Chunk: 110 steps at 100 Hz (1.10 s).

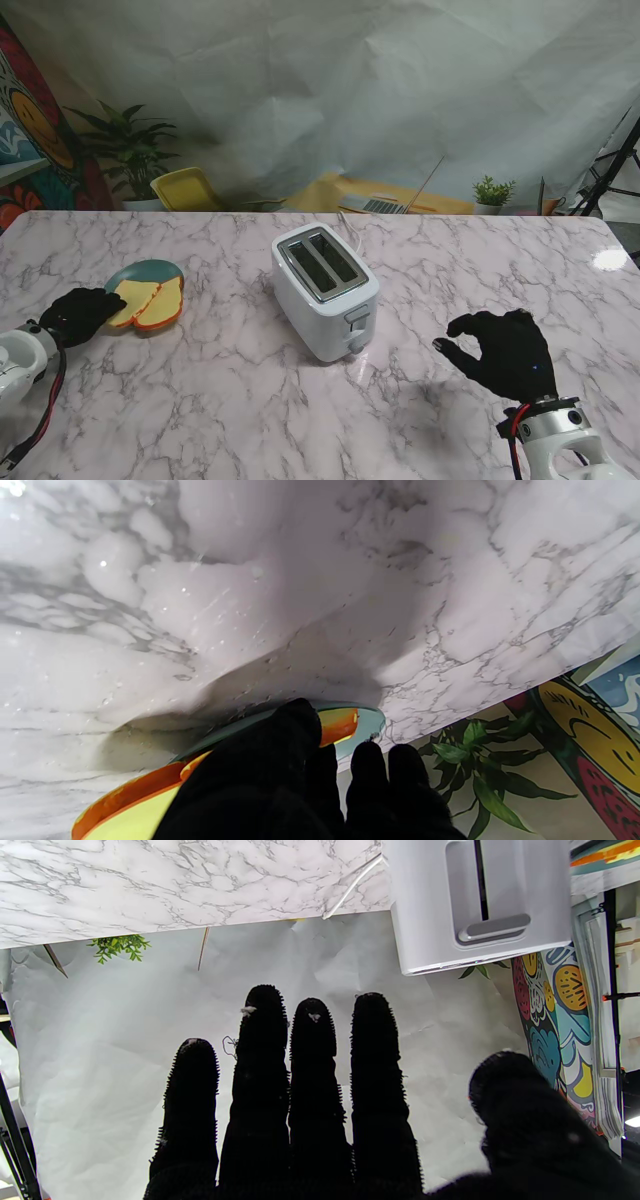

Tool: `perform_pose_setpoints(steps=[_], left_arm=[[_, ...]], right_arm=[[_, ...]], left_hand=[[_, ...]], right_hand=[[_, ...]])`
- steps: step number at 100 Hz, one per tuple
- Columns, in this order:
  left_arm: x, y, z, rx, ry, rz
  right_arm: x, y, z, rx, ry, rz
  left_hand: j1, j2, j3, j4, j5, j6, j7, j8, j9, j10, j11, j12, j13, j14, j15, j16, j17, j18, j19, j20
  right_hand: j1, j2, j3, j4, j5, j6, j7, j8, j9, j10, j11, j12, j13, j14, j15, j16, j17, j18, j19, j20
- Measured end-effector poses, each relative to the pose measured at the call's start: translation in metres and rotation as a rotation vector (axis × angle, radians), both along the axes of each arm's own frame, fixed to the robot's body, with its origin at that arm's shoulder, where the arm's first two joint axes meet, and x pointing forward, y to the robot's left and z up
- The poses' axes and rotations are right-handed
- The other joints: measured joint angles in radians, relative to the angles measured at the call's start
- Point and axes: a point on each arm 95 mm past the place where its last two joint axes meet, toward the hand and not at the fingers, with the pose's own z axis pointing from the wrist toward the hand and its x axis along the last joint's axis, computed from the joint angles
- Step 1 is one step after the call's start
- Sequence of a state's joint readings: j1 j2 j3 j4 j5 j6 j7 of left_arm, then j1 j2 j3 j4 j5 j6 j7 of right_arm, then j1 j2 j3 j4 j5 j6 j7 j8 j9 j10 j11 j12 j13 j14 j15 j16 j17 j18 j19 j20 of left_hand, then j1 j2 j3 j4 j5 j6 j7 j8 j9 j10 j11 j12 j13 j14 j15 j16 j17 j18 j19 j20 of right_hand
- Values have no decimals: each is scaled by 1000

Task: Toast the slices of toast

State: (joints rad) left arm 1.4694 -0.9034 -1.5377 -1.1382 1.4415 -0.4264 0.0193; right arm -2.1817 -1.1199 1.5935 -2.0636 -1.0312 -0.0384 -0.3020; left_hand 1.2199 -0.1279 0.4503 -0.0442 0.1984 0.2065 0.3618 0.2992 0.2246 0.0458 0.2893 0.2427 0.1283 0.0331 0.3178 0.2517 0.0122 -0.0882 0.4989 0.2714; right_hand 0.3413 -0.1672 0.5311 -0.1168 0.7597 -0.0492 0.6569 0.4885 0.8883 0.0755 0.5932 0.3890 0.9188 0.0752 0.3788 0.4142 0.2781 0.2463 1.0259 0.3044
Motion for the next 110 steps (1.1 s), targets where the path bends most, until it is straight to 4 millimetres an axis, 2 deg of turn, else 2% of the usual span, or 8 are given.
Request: perform_pose_setpoints(steps=[23, 40, 56, 66, 81, 87, 101, 110], left_arm=[[3, -1, -5, -73, -66, -4], [8, -3, -5, -102, -87, -6], [14, -3, -5, -124, -105, -9], [15, -3, -4, -133, -117, -9], [13, -2, 0, -148, -141, -1], [11, -3, 3, -149, -152, -3], [9, -7, 12, -144, -185, -16], [9, -10, 20, -144, -220, -15]], right_arm=[[0, 0, 0, -1, 3, 1], [0, 0, 0, -3, 3, 1], [0, 0, 0, -4, 3, 0], [0, 0, 0, -5, 3, 0], [0, 0, 0, -6, 2, 0], [0, 0, 0, -6, 2, 0], [0, 0, 0, -8, 2, 1], [0, 0, 0, -10, 1, 1]], left_hand=[[0, 0, 1, 0, 146, -29, 145, 27, 196, 0, 60, 33, 150, 3, 48, 32, 54, 12, 186, 65], [12, -1, -45, 0, 189, -51, 355, 77, 300, 0, 87, 60, 245, 18, 83, 52, 115, 37, 227, 86], [12, -26, -48, 0, 220, -71, 503, 105, 392, 0, 97, 138, 324, 33, 129, 72, 160, 64, 251, 89], [12, -64, -50, -7, 254, -91, 544, 119, 449, -1, 96, 205, 376, 39, 174, 148, 184, 76, 273, 101], [12, -97, -48, -8, 268, -119, 589, 168, 514, -11, 87, 295, 448, 59, 177, 277, 223, 105, 321, 125], [12, -103, -37, -34, 269, -125, 601, 189, 537, -10, 87, 321, 474, 73, 182, 312, 237, 125, 346, 137], [10, -108, -15, -53, 269, -126, 615, 247, 548, 9, 153, 398, 512, 107, 206, 395, 256, 163, 397, 153], [9, -108, -1, -68, 267, -126, 621, 283, 548, 17, 177, 425, 512, 110, 222, 442, 257, 166, 410, 162]], right_hand=[[0, 0, 0, 0, 0, 0, 0, 0, 0, 0, 0, 0, 0, 0, 0, 0, 0, 0, 0, 0], [0, 0, 0, 0, 0, 0, 0, 0, 0, 0, 0, 0, 0, 0, 0, 0, 0, 0, 0, 0], [0, 0, 0, 0, 0, 0, 0, 0, 0, 0, 0, 0, 0, 0, 0, 0, 0, 0, 0, 1], [0, 0, 0, 0, 0, 0, 0, 0, 0, 0, 0, 0, 0, 0, 0, 0, 0, 0, 0, 1], [0, 0, 0, 0, 0, 0, 0, 0, 0, 0, 0, 0, 0, 0, 0, 0, 0, 0, 0, 4], [0, 0, -1, 0, 0, 0, 0, 0, 0, 0, 0, 0, 0, 0, 0, 0, 0, 0, 0, 6], [0, 0, -1, 0, 0, 0, 0, 0, 0, 0, 0, 0, 0, 0, 0, 0, 0, 0, 0, 8], [0, 0, -8, 0, 0, 0, 0, 0, 0, 0, 0, 0, 0, 0, 0, 0, 0, 0, 0, 8]])
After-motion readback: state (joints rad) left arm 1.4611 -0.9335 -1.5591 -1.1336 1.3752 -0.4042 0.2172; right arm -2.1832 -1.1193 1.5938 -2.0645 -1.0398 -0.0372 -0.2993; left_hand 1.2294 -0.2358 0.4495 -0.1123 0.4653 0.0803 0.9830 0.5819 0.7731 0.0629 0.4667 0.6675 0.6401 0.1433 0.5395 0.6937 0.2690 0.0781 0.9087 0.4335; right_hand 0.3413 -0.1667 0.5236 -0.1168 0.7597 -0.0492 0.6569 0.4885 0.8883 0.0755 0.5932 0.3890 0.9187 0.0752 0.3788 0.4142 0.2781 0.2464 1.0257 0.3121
